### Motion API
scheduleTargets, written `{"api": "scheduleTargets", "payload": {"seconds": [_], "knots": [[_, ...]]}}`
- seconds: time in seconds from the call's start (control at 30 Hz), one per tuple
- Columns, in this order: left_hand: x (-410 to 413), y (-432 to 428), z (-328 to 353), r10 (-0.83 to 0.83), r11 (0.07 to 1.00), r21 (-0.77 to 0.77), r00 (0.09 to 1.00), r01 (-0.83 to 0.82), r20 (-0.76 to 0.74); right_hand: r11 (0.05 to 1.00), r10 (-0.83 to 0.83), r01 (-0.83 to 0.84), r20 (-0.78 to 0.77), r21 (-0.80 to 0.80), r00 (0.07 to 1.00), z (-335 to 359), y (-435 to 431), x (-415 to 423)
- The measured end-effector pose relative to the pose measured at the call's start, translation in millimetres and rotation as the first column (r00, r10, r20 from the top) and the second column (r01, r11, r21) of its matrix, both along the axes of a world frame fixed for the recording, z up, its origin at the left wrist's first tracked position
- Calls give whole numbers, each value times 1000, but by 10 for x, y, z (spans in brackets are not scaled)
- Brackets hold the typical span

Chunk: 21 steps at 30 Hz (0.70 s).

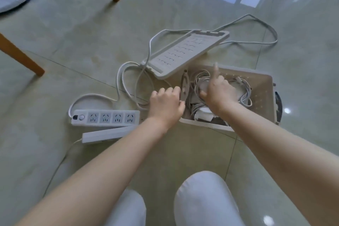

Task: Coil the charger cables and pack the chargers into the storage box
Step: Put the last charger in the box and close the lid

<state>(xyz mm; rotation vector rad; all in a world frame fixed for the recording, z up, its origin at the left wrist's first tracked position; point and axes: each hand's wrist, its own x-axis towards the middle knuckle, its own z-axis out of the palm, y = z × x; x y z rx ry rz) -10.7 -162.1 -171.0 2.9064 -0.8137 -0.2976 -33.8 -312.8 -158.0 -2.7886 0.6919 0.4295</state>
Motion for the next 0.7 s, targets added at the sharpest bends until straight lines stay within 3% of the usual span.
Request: {"api": "scheduleTargets", "payload": {"seconds": [0.1, 0.27, 0.37, 0.5, 0.57, 0.7], "knots": [[109, -113, -210, 31, 998, 51, 999, -29, -26, 991, 132, -133, 76, 0, 988, -352, 33, -11], [131, -243, -362, -35, 997, 68, 997, 31, 63, 950, 267, -287, 159, 123, 951, -574, 30, -73], [161, -190, -408, 57, 998, -23, 998, -58, -24, 952, 189, -220, 153, 216, 970, -578, -30, -45], [168, -142, -507, 299, 896, -200, 870, -398, -391, 950, 224, -255, 178, 178, 958, -556, -74, -7], [154, -143, -523, 313, 895, -175, 858, -409, -408, 964, 163, -198, 193, 179, 968, -567, -69, 28], [151, -138, -445, 232, 951, -143, 941, -272, -247, 955, -122, 72, 159, 289, 980, -567, 17, 127]]}}
